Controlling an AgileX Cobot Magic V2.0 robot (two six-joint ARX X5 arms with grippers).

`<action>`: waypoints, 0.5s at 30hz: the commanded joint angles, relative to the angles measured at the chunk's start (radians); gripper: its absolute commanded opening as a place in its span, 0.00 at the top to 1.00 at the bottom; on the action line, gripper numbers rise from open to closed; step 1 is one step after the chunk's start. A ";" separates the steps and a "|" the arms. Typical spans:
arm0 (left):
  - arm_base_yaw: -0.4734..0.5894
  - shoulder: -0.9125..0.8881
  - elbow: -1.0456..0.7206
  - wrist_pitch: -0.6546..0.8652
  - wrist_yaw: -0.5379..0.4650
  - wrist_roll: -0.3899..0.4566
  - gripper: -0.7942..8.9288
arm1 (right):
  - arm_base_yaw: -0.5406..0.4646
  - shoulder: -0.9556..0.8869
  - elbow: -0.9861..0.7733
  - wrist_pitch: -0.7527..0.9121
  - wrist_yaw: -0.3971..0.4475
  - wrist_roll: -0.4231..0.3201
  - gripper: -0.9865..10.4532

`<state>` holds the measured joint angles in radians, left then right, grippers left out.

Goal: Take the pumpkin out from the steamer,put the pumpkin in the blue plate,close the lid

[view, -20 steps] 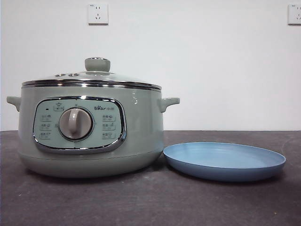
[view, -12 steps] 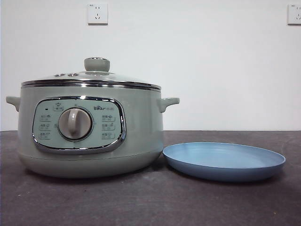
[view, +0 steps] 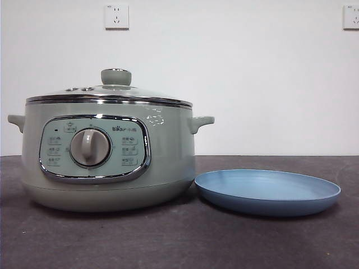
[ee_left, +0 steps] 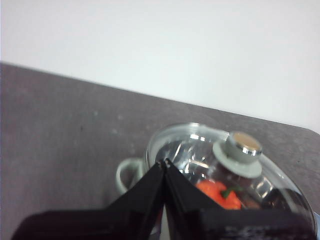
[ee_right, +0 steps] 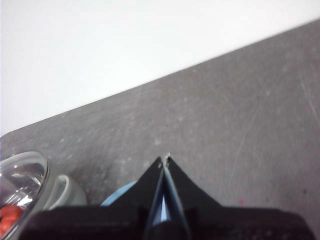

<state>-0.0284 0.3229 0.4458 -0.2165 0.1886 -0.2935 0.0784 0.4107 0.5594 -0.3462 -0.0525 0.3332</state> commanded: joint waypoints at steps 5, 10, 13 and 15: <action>0.002 0.182 0.178 -0.025 0.087 0.089 0.93 | 0.000 0.153 0.185 -0.084 -0.045 -0.160 0.93; 0.002 0.322 0.287 -0.073 0.225 0.105 0.92 | 0.000 0.268 0.328 -0.205 -0.190 -0.255 0.93; 0.002 0.402 0.338 -0.105 0.313 0.115 0.90 | 0.000 0.329 0.391 -0.262 -0.292 -0.277 0.85; 0.001 0.448 0.366 -0.123 0.356 0.114 0.75 | 0.000 0.362 0.422 -0.288 -0.336 -0.279 0.75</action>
<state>-0.0284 0.7620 0.8051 -0.3378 0.5270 -0.1982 0.0784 0.7635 0.9707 -0.6277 -0.3698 0.0772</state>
